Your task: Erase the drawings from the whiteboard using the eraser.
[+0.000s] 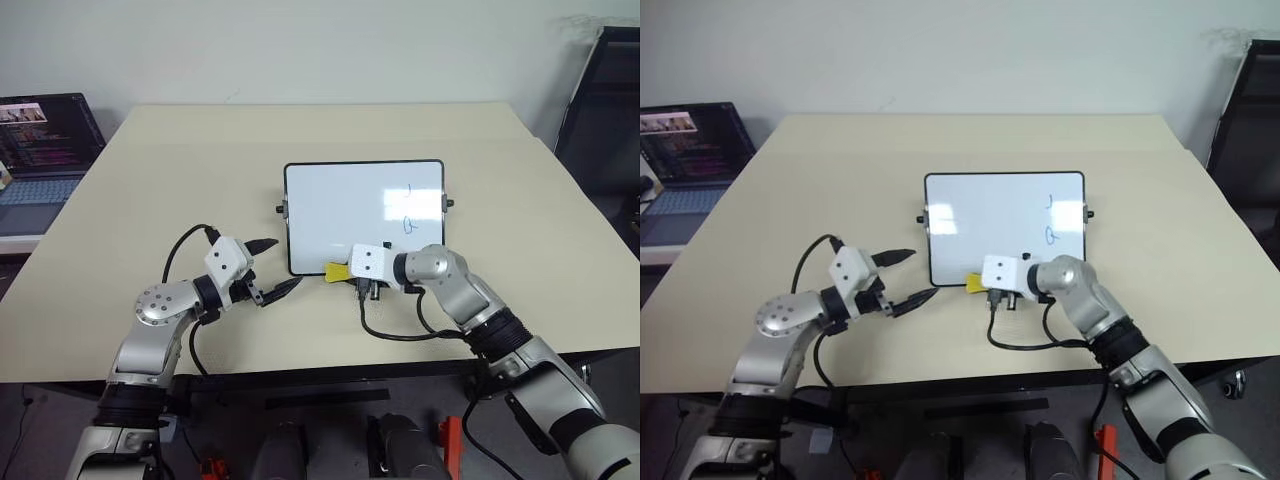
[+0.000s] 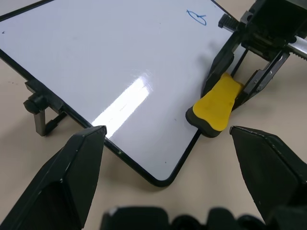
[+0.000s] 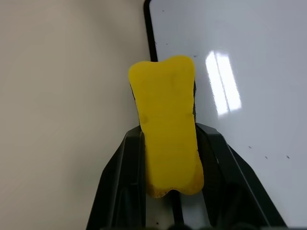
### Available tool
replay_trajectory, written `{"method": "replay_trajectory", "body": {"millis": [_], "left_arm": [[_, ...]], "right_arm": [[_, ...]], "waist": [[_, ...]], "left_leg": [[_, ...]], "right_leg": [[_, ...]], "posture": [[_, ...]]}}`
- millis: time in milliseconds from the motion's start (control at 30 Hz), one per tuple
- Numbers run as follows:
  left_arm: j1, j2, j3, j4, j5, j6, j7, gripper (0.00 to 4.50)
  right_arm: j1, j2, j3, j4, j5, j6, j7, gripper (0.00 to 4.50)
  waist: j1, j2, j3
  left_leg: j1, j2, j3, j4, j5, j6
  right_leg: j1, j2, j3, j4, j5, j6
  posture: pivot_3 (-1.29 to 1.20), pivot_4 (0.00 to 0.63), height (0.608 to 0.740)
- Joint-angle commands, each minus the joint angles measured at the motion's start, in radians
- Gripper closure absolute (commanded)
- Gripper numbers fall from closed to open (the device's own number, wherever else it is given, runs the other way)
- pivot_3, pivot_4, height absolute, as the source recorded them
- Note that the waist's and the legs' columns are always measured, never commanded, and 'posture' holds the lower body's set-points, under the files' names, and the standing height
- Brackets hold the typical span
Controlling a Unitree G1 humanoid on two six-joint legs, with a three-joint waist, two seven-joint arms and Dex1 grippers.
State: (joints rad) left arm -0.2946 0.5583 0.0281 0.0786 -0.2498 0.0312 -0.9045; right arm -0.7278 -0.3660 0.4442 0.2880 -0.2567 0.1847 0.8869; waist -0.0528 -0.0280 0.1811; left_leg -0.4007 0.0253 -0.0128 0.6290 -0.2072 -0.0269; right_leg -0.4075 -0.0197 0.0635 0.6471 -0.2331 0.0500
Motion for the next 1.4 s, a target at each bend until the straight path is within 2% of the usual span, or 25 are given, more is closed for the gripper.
{"method": "replay_trajectory", "body": {"millis": [33, 133, 300, 400, 667, 833, 1400], "left_arm": [[-0.037, -0.004, 0.040, -0.067, -0.057, 0.042, 0.018, 0.00], [-0.054, 0.010, 0.053, -0.094, -0.079, 0.087, 0.025, 0.00], [-0.079, 0.029, 0.060, -0.133, -0.092, 0.136, 0.028, 0.00], [-0.098, 0.039, 0.059, -0.142, -0.087, 0.153, 0.022, 0.00], [-0.140, 0.082, 0.053, -0.140, -0.086, 0.195, -0.020, 0.00], [-0.157, 0.098, 0.053, -0.130, -0.083, 0.200, -0.032, 0.00], [-0.217, 0.104, 0.021, -0.170, -0.071, 0.253, -0.038, 0.00]], "right_arm": [[-0.046, -0.019, -0.178, -0.135, 0.141, 0.115, 0.014, 3.39], [-0.060, -0.061, -0.299, -0.256, 0.260, 0.228, 0.046, 3.39], [-0.015, -0.211, -0.428, -0.380, 0.398, 0.355, 0.127, 3.39], [0.040, -0.313, -0.459, -0.370, 0.403, 0.349, 0.144, 3.39], [0.191, -0.553, -0.526, -0.298, 0.391, 0.188, 0.183, 3.39], [0.198, -0.592, -0.530, -0.293, 0.415, 0.165, 0.196, 3.39], [0.180, -0.624, -0.505, -0.257, 0.388, 0.130, 0.219, 3.39]], "waist": [[0.003, 0.000, 0.001], [0.004, 0.000, 0.001], [0.009, 0.000, 0.001], [0.013, -0.001, 0.001], [0.016, 0.000, 0.002], [0.010, -0.001, 0.002], [0.012, -0.001, 0.002]], "left_leg": [[0.000, 0.000, 0.000, 0.000, 0.000, 0.000], [-0.004, 0.000, 0.000, 0.000, 0.000, 0.000], [-0.005, 0.000, -0.002, -0.002, -0.002, -0.002], [-0.005, 0.000, -0.001, -0.002, -0.002, -0.003], [-0.005, 0.000, 0.001, -0.001, -0.003, -0.003], [-0.004, 0.001, 0.001, -0.001, -0.003, -0.003], [-0.005, 0.000, 0.001, -0.001, -0.003, -0.003]], "right_leg": [[0.000, 0.000, 0.000, 0.000, 0.001, 0.001], [-0.003, 0.000, 0.000, -0.001, 0.002, 0.004], [-0.004, 0.000, -0.002, -0.002, 0.000, 0.003], [-0.004, 0.000, -0.002, -0.002, -0.001, 0.003], [-0.004, 0.000, -0.001, -0.002, -0.002, 0.003], [-0.004, 0.001, 0.000, -0.002, -0.002, 0.003], [-0.004, 0.001, 0.000, -0.002, -0.002, 0.004]], "posture": [[0.00, 0.150, 0.740], [0.00, 0.150, 0.740], [0.00, 0.150, 0.740], [0.00, 0.150, 0.740], [0.00, 0.150, 0.740], [0.00, 0.150, 0.740], [0.00, 0.150, 0.740]]}}
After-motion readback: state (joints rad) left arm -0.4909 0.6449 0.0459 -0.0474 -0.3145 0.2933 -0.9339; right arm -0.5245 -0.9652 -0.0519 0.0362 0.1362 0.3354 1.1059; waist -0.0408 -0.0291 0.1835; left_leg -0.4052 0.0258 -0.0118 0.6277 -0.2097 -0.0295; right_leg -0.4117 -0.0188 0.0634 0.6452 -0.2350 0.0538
